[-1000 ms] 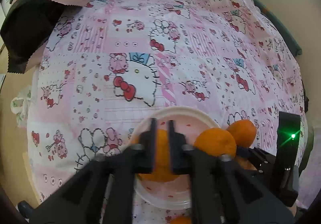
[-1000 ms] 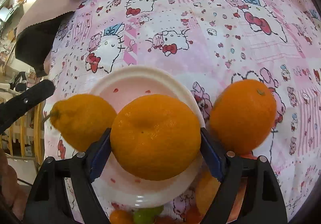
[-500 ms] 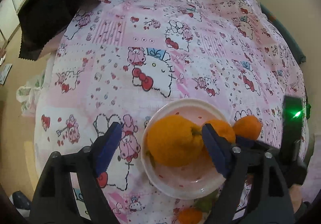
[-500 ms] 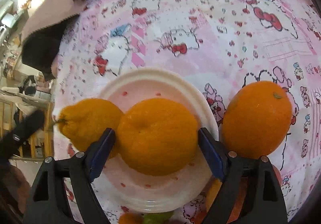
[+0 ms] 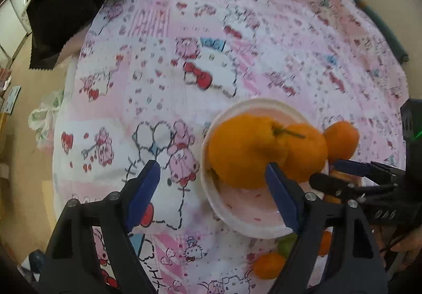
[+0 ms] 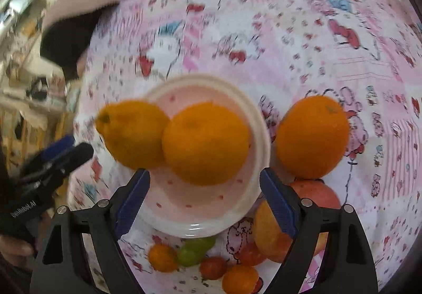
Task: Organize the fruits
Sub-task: 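Open both tools and withdraw them from the plate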
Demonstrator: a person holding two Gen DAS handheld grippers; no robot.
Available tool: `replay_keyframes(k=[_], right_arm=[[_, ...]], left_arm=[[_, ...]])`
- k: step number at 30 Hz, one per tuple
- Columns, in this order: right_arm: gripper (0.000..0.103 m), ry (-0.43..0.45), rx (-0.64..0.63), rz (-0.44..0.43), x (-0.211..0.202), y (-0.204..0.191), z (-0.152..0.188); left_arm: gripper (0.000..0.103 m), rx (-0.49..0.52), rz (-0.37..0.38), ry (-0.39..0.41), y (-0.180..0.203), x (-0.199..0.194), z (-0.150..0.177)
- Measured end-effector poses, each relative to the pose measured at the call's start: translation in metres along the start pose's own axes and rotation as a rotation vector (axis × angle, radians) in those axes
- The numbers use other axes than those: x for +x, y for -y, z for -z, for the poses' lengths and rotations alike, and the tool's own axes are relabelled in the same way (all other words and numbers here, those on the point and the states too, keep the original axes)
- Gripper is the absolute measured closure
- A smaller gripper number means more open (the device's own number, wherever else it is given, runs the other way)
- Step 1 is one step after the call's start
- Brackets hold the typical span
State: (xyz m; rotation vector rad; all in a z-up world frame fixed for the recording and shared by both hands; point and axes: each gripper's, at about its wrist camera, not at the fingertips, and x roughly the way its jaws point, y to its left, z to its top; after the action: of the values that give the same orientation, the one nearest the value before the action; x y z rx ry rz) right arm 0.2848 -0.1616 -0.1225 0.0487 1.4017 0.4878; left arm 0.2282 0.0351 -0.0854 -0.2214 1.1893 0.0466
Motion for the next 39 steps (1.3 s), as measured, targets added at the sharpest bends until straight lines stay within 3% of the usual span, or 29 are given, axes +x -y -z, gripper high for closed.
replay_keyframes(k=[4,6,11,19,28,36,39], right_arm=[[0.033,-0.02,-0.02,0.045,0.013,-0.001,0.0],[0.04,0.006,-0.031,0.023,0.012,-0.002,-0.002],[0.04,0.097,-0.041,0.045,0.005,-0.004,-0.013],[0.038,0.006,-0.004,-0.006,0.015,0.004,-0.01],[0.037,0.018,0.003,-0.016,0.004,0.003,-0.002],[0.036,0.109,0.074,-0.05,-0.037,0.016,0.004],[0.026,0.164,0.1,-0.054,-0.06,0.027,0.007]], left_arm=[[0.024,0.002,-0.001,-0.036,-0.001,0.01,0.005],[0.024,0.007,-0.02,-0.042,-0.002,0.014,0.006],[0.025,-0.01,-0.051,-0.065,-0.005,0.026,0.005],[0.027,-0.025,-0.06,-0.081,-0.007,0.03,0.004],[0.026,-0.029,-0.038,-0.065,-0.009,0.016,0.008],[0.025,-0.021,-0.019,-0.032,-0.008,-0.004,0.014],[0.025,-0.007,-0.014,-0.01,-0.005,-0.014,0.018]])
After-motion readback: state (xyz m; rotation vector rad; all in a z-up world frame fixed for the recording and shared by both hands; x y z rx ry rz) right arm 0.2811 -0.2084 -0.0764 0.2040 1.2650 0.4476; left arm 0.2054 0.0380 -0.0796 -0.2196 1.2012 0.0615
